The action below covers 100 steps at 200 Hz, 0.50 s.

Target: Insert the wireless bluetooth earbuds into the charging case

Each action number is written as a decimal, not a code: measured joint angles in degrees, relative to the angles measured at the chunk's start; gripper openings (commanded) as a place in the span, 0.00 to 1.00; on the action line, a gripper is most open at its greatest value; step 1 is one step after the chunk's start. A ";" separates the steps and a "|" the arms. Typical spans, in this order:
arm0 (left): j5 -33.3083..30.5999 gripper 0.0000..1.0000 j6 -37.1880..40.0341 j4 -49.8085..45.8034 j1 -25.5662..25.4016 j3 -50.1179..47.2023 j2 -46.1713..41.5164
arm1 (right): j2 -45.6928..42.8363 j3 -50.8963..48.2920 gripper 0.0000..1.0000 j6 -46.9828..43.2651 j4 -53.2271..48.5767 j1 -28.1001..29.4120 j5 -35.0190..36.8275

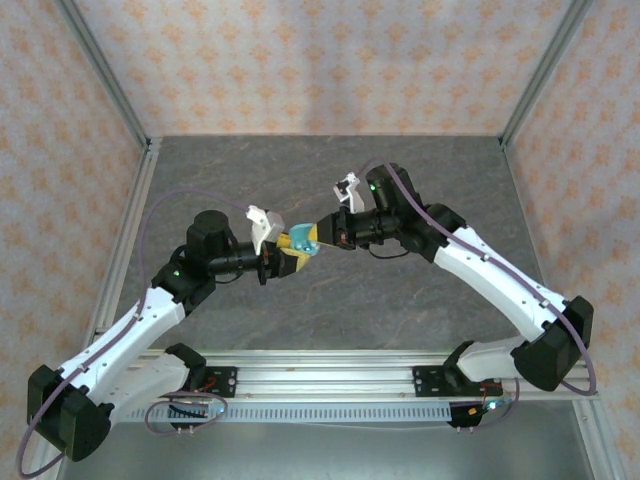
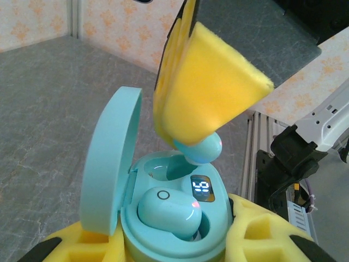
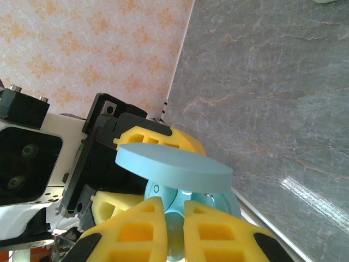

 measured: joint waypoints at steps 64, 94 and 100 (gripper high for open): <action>0.02 0.00 -0.09 0.50 -0.37 0.00 0.00 | 0.28 -1.05 0.12 1.64 1.86 0.00 0.04; 0.00 0.00 -0.09 0.46 -0.37 0.00 0.00 | 0.33 -1.09 0.25 1.29 1.81 0.00 0.09; -0.02 0.00 -0.09 0.44 -0.37 0.00 0.00 | 0.33 -1.09 0.30 1.01 1.79 0.00 0.11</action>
